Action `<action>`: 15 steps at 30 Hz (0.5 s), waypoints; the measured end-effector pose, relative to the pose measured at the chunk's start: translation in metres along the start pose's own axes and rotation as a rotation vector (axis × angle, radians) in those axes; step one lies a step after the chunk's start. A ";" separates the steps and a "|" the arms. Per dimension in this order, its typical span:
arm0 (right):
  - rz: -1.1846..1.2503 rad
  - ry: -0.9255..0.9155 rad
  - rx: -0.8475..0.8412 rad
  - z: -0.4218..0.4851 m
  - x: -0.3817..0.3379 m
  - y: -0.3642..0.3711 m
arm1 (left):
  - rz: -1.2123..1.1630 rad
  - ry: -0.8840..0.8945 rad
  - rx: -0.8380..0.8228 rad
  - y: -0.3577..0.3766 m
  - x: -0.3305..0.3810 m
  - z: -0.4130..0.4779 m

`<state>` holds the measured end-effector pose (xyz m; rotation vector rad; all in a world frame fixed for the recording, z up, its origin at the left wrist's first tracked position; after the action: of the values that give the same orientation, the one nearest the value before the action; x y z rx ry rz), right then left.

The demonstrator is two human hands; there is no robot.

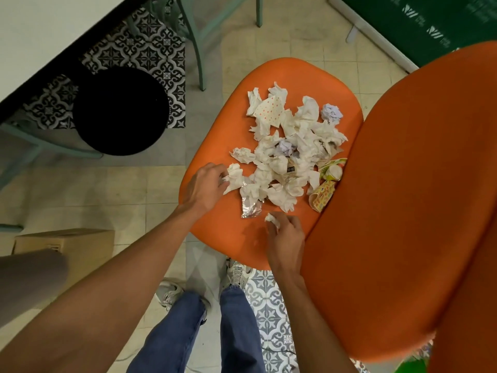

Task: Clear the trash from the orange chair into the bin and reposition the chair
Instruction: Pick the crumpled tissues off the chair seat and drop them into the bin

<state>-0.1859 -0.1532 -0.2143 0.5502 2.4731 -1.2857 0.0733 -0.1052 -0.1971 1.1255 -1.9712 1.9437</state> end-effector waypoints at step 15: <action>0.185 -0.371 0.051 -0.125 -0.193 -0.036 | -0.214 -0.230 0.471 -0.156 0.001 -0.126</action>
<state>-0.0435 -0.1066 -0.0364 0.4879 2.0433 -1.2510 0.1166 0.0284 -0.0539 1.6596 -1.4309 2.3066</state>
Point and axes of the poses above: each hand's wrist, its own z-axis towards the middle knuckle, its own y-axis out of the palm, x = y × z, the point moved 8 cm from there along z, towards the middle knuckle, and after that the axes turned 14 degrees about y, right-handed, at the moved point
